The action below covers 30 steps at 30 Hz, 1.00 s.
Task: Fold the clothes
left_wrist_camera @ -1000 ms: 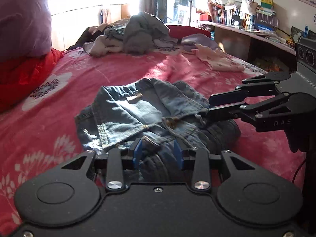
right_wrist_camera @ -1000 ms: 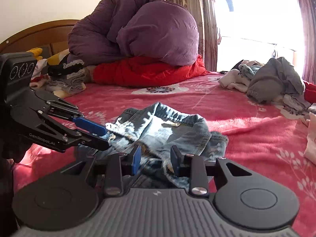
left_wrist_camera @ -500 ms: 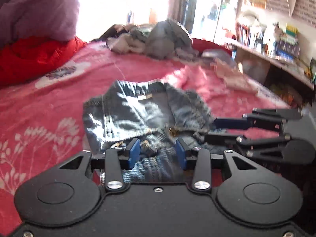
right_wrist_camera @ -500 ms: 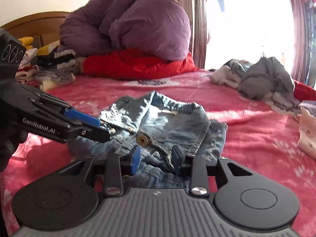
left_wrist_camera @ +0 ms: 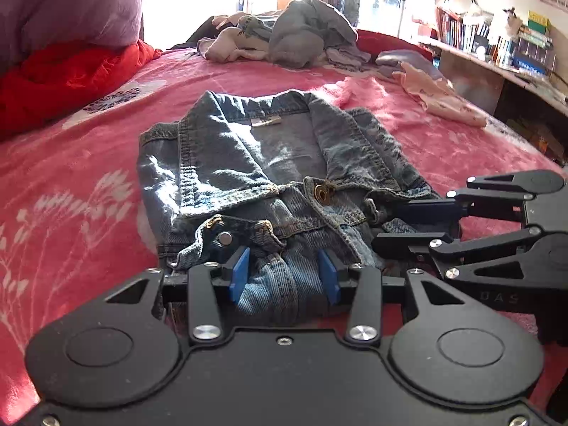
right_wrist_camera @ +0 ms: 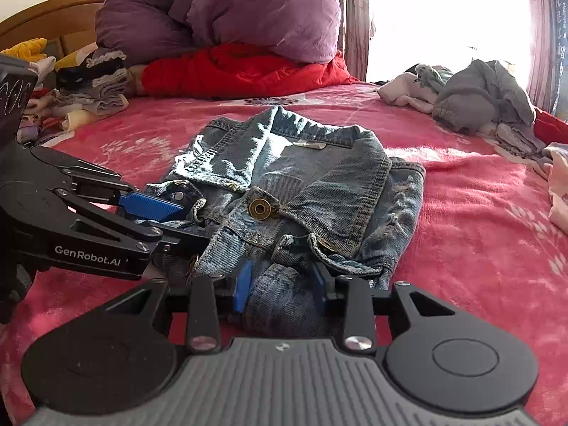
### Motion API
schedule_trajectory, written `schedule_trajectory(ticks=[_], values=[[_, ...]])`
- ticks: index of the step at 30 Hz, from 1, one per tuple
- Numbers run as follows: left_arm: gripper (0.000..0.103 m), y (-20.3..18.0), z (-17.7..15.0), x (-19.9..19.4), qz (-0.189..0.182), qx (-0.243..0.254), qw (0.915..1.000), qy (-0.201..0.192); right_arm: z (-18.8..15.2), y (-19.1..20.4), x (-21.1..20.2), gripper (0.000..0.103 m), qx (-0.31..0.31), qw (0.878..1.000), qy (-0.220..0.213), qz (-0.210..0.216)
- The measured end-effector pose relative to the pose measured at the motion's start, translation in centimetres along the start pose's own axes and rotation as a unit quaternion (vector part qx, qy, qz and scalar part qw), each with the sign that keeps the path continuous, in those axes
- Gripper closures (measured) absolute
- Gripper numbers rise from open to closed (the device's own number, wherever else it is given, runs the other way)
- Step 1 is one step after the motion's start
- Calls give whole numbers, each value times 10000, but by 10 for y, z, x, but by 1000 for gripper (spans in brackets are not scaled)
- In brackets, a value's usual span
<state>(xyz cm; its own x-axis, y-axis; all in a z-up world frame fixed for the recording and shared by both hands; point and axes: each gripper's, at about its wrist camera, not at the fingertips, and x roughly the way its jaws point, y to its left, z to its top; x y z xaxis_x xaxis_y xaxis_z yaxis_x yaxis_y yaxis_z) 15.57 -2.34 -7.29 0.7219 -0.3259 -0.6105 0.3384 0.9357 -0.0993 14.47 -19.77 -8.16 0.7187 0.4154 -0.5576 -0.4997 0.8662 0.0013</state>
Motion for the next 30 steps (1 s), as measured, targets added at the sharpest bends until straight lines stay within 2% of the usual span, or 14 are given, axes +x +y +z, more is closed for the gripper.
schedule_trajectory(ticks=[3, 5, 6, 7, 9, 11, 15, 18, 20, 23, 24, 26, 28, 30], values=[[62, 17, 9, -27, -141, -647, 9961, -587, 3, 1, -21, 66, -58, 9994, -341, -6], [62, 41, 14, -40, -229, -1410, 9844, -1024, 6, -4, -35, 66, 0, 9983, -582, -12], [57, 54, 13, -40, -286, -1834, 9762, -1117, 7, -7, -40, 66, 25, 9978, -663, -54], [52, 65, 12, -39, -323, -2212, 9677, -1168, 8, -16, -42, 65, 263, 9970, -733, -31], [51, 80, 8, -31, -290, -2732, 9556, -1062, 10, -34, -46, 52, 763, 9933, -871, 22], [51, 88, 6, -21, -183, -3038, 9485, -883, 8, -56, -36, 47, 1456, 9860, -808, 112], [51, 99, 3, -2, -262, -3400, 9383, -575, 3, -92, -8, 47, 2562, 9643, -582, 330], [51, 110, -4, 15, -576, -3808, 9224, -292, -8, -113, 16, 42, 3389, 9378, -350, 660], [53, 116, -4, 22, -767, -3939, 9155, -283, -16, -122, 27, 42, 3785, 9214, -263, 844], [54, 124, 1, 32, -1166, -3910, 9129, -139, -17, -127, 37, 42, 4002, 9098, -289, 1060], [55, 126, 3, 35, -1284, -3814, 9154, -47, -17, -129, 40, 42, 4078, 9055, -295, 1138], [63, 131, 5, 40, -1422, -3710, 9176, 89, -14, -128, 47, 42, 4041, 9059, -277, 1233], [67, 138, 4, 43, -1634, -3822, 9094, 133, -10, -123, 53, 42, 3884, 9122, -228, 1288], [68, 139, 4, 45, -1779, -3811, 9071, 158, -5, -118, 59, 42, 3724, 9190, -188, 1281]])
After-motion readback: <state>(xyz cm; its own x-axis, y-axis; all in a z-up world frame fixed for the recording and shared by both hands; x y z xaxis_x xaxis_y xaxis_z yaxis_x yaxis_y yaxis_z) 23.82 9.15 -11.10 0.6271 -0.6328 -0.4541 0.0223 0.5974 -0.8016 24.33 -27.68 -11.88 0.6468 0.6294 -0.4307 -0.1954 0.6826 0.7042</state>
